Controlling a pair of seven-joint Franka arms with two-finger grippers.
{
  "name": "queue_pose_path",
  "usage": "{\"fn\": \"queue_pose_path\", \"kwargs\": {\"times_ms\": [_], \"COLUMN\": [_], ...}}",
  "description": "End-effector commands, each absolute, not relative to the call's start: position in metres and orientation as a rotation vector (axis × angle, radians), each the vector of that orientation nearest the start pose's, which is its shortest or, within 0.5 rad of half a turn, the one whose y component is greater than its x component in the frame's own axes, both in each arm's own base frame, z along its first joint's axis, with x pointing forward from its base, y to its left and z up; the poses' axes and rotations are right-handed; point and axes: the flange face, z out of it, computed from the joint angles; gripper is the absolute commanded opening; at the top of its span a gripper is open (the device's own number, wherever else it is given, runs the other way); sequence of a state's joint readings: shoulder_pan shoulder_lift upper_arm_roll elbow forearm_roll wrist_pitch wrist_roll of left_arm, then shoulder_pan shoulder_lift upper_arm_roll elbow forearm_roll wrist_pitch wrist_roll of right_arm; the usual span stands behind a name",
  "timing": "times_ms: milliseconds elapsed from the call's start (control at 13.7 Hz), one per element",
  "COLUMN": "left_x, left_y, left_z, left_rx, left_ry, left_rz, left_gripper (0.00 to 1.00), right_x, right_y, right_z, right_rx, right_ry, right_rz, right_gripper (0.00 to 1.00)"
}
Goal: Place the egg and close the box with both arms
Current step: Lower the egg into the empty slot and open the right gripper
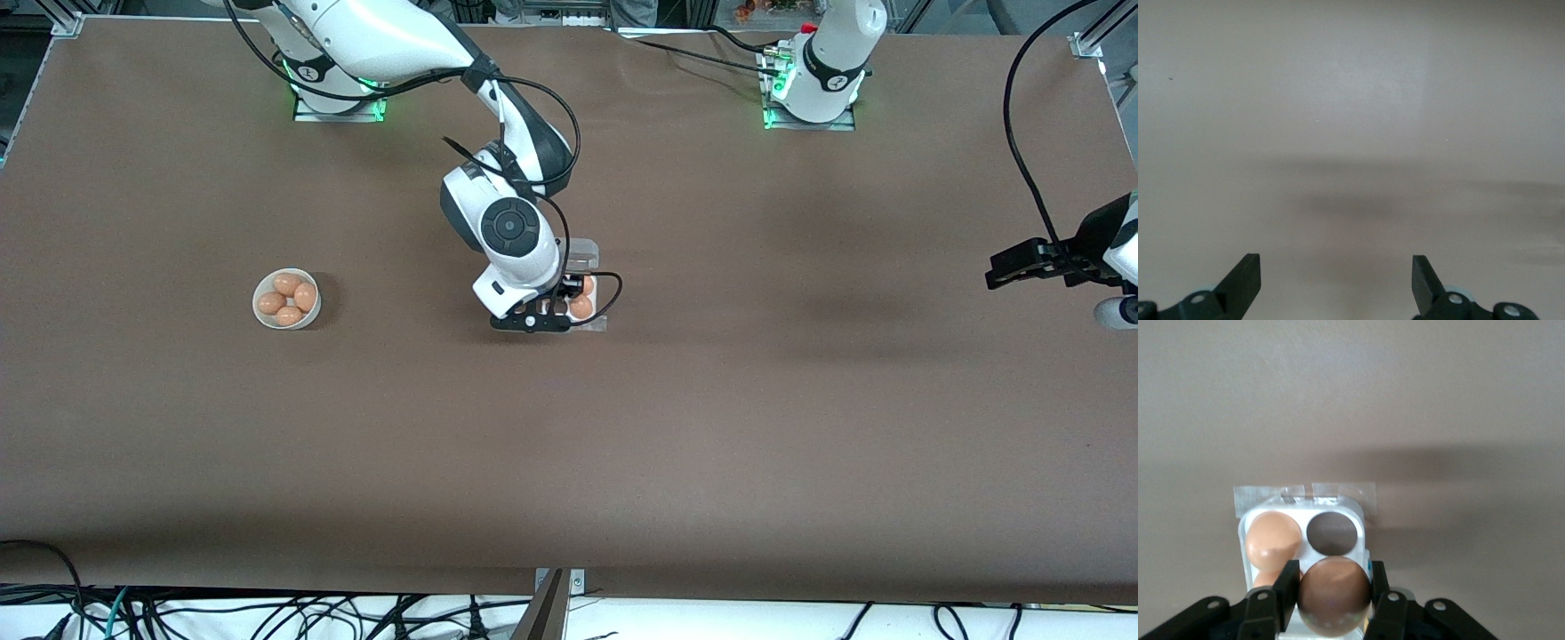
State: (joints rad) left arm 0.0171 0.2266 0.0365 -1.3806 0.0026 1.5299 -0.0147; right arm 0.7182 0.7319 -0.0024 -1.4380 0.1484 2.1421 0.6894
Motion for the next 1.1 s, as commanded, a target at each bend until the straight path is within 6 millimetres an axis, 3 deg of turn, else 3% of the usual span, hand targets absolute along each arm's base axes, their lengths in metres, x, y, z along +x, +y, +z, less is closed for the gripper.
{"fn": "queue_pose_path", "kwargs": {"times_ms": [0,292,585,658,731,804,1023], "left_x": [0.616,0.616,0.616,0.616,0.616,0.616,0.616], "left_y": [0.032,0.032,0.030,0.030,0.030,0.030,0.030], "left_z": [0.583,0.583,0.583,0.583,0.583,0.583,0.583], "left_rx": [-3.132,-3.135,-3.141,-3.143,-3.141,-3.143,-3.141], "left_ry": [-0.114,-0.114,-0.114,-0.114,-0.117,-0.114,-0.114], "left_rz": [0.115,0.118,0.120,0.118,0.120,0.118,0.118], "left_gripper": [1.00,1.00,1.00,1.00,1.00,1.00,1.00], "right_x": [0.547,0.539,0.536,0.536,0.536,0.536,0.540], "right_y": [0.486,0.494,0.497,0.497,0.496,0.496,0.493], "right_z": [0.252,0.236,0.233,0.233,0.232,0.233,0.235], "right_rx": [-3.033,-3.029,-3.021,-3.021,-3.024,-3.024,-3.026], "right_ry": [0.095,0.107,0.111,0.109,0.102,0.087,0.075], "right_rz": [0.119,0.144,0.158,0.158,0.157,0.153,0.139], "right_gripper": [0.09,0.09,0.12,0.33,0.59,0.99,1.00]}}
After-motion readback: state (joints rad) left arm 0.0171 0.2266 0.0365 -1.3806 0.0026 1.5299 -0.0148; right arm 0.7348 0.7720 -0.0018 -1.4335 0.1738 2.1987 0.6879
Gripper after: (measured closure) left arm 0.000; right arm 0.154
